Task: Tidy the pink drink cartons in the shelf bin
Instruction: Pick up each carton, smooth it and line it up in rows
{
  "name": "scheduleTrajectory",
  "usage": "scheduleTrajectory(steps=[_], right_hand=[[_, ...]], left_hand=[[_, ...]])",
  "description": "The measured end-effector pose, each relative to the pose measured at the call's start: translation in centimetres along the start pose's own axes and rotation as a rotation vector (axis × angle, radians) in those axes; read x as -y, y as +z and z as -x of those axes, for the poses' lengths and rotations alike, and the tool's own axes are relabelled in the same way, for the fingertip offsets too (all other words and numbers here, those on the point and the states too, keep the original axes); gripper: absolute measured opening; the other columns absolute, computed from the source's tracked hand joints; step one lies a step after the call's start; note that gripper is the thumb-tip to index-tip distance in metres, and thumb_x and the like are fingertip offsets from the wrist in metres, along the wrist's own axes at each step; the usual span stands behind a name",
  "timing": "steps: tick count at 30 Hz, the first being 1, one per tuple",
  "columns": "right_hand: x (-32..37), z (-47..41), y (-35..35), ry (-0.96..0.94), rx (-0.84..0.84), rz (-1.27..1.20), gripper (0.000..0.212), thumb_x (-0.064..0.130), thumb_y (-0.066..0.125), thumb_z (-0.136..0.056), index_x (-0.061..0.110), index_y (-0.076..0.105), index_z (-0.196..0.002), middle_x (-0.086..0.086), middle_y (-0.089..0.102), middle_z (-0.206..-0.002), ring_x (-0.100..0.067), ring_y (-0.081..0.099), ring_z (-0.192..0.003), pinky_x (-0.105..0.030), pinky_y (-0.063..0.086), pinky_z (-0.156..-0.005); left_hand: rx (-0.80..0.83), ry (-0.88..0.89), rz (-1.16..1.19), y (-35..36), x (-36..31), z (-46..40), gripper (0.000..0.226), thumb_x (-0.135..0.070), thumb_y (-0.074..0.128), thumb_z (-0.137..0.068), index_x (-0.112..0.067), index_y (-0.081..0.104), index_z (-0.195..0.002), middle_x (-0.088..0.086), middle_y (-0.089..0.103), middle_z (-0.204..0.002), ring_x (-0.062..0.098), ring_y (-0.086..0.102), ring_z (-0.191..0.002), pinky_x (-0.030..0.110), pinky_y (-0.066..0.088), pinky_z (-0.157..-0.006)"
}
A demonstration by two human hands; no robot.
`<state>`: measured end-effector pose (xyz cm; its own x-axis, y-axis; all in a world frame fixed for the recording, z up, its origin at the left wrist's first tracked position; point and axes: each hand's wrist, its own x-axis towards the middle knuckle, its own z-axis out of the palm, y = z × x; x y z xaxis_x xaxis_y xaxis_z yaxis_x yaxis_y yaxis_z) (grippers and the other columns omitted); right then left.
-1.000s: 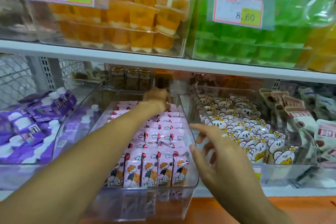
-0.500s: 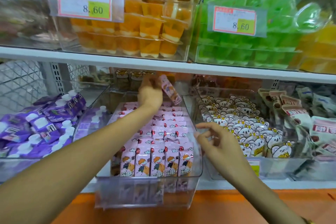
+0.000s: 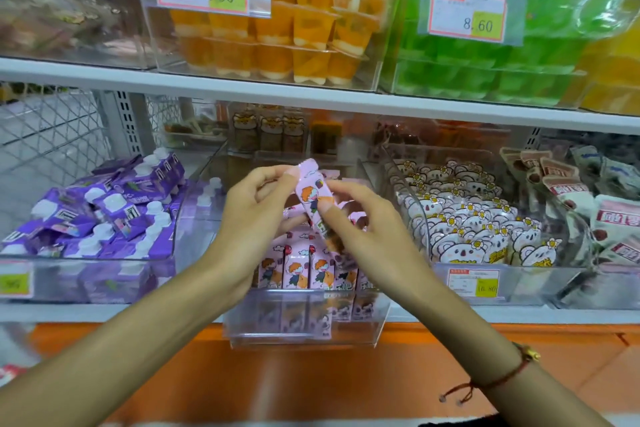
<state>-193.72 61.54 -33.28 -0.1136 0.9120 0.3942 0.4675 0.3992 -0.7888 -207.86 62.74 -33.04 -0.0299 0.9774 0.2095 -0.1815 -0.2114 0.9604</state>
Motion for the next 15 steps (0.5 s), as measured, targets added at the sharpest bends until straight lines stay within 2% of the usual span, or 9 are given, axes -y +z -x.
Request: scheduleTrajectory(steps=[3, 5, 7, 9, 11, 12, 15], right_hand=[[-0.2, -0.5, -0.1, 0.182, -0.002, -0.277, 0.026, 0.029, 0.054, -0.095, 0.02, 0.062, -0.119, 0.003, 0.067, -0.107, -0.007, 0.063, -0.09, -0.016, 0.051, -0.074], [-0.4, -0.8, -0.3, 0.299, 0.001, -0.41, 0.031, 0.031, 0.055, -0.095, 0.018, 0.061, -0.122, 0.004, 0.068, -0.107, -0.003, 0.064, -0.09, -0.015, 0.05, -0.073], [-0.7, -0.9, -0.4, 0.352, 0.013, -0.498, 0.033, 0.03, 0.054, -0.095, 0.015, 0.059, -0.124, 0.004, 0.07, -0.105, -0.005, 0.066, -0.088, -0.015, 0.048, -0.069], [-0.9, -1.0, -0.3, 0.368, 0.001, -0.549, 0.029, 0.026, 0.053, -0.096, 0.012, 0.06, -0.121, -0.001, 0.071, -0.103, -0.01, 0.068, -0.086, -0.016, 0.049, -0.066], [-0.9, -1.0, 0.0, 0.366, -0.008, -0.569, 0.023, 0.021, 0.053, -0.097, 0.011, 0.062, -0.115, -0.003, 0.073, -0.099, -0.01, 0.069, -0.083, -0.016, 0.051, -0.065], [-0.9, -1.0, 0.1, 0.363, -0.004, -0.577, 0.022, 0.02, 0.054, -0.096, 0.011, 0.063, -0.114, -0.005, 0.073, -0.099, -0.012, 0.069, -0.084, -0.017, 0.052, -0.066], [-0.9, -1.1, 0.1, 0.364, -0.03, -0.642, 0.024, 0.017, 0.06, -0.092, 0.008, 0.06, -0.115, -0.002, 0.071, -0.087, -0.011, 0.066, -0.078, -0.018, 0.053, -0.066]], left_hand=[[0.016, 0.041, -0.013, -0.6, 0.3, 0.2, 0.021, -0.029, 0.052, -0.096, -0.02, 0.063, -0.111, -0.016, 0.072, -0.099, -0.002, 0.069, -0.087, 0.021, 0.058, -0.075], [0.039, 0.092, -0.097, -0.7, 0.7, 0.2, 0.014, -0.021, 0.057, -0.094, -0.021, 0.064, -0.106, -0.011, 0.07, -0.104, -0.001, 0.067, -0.091, 0.018, 0.057, -0.072], [0.081, 0.148, -0.226, -0.6, 1.3, 0.1, 0.02, -0.013, 0.066, -0.086, -0.026, 0.062, -0.101, -0.015, 0.066, -0.106, -0.003, 0.065, -0.09, 0.012, 0.053, -0.066], [0.105, 0.19, -0.368, -0.3, 1.9, 0.3, 0.035, -0.025, 0.078, -0.073, -0.036, 0.058, -0.099, -0.023, 0.062, -0.104, -0.006, 0.061, -0.09, 0.011, 0.049, -0.064], [0.078, 0.266, -0.553, -0.1, 2.4, 0.6, 0.047, -0.047, 0.08, -0.061, -0.041, 0.052, -0.1, -0.029, 0.057, -0.105, -0.005, 0.057, -0.093, 0.018, 0.051, -0.069], [0.054, 0.318, -0.632, -0.1, 2.6, 0.5, 0.05, -0.052, 0.08, -0.061, -0.042, 0.05, -0.101, -0.028, 0.056, -0.105, -0.004, 0.056, -0.093, 0.022, 0.051, -0.071], [0.028, 0.423, -0.679, -0.4, 2.6, 0.0, 0.045, -0.041, 0.08, -0.07, -0.042, 0.049, -0.103, -0.026, 0.059, -0.102, -0.005, 0.058, -0.087, 0.02, 0.052, -0.068]])
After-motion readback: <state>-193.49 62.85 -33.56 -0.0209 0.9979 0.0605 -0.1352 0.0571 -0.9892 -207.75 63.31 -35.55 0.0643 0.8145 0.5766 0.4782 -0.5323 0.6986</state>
